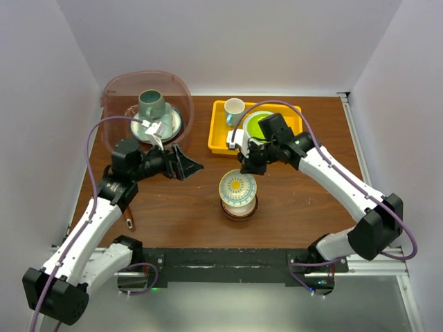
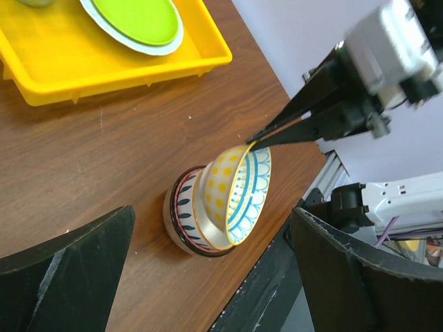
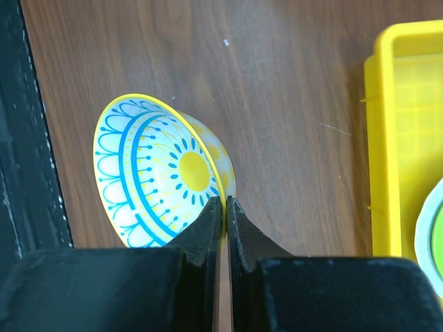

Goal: Place the mixed dishes into the plastic bin
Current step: Pick up the bowl from the center of the board.

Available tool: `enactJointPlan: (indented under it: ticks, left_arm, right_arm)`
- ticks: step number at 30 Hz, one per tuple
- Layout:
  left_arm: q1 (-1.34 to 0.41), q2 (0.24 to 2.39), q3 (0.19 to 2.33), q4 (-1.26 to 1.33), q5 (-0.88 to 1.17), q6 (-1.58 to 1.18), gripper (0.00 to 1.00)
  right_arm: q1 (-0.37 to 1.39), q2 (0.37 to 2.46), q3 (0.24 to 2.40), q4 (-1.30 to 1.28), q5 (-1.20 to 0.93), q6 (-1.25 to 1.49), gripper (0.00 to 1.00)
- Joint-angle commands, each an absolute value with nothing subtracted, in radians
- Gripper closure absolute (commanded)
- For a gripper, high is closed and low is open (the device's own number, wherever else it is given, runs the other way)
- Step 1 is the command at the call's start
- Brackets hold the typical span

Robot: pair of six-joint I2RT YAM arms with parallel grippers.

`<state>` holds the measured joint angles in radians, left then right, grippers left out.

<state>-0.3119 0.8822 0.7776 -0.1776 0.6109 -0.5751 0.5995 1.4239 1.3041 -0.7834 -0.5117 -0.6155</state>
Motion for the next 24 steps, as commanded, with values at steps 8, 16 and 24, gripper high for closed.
enactJointPlan:
  ticks: [8,16,24]
  left_arm:
    - [-0.489,0.896,0.81,-0.13,0.427,-0.555,0.0]
    - [-0.615,0.87,0.787,-0.129,0.292,-0.575,0.0]
    - [-0.729,0.925,0.813,-0.172,0.155,-0.572,0.0]
  right_arm:
    - [0.537,1.411,1.377,-0.686,-0.577,-0.427,1.0]
    - [0.522,1.428,1.382,-0.654,-0.569,-0.374,1.0]
    - [0.508,1.439,1.382,-0.649,-0.568,-0.347,1.0]
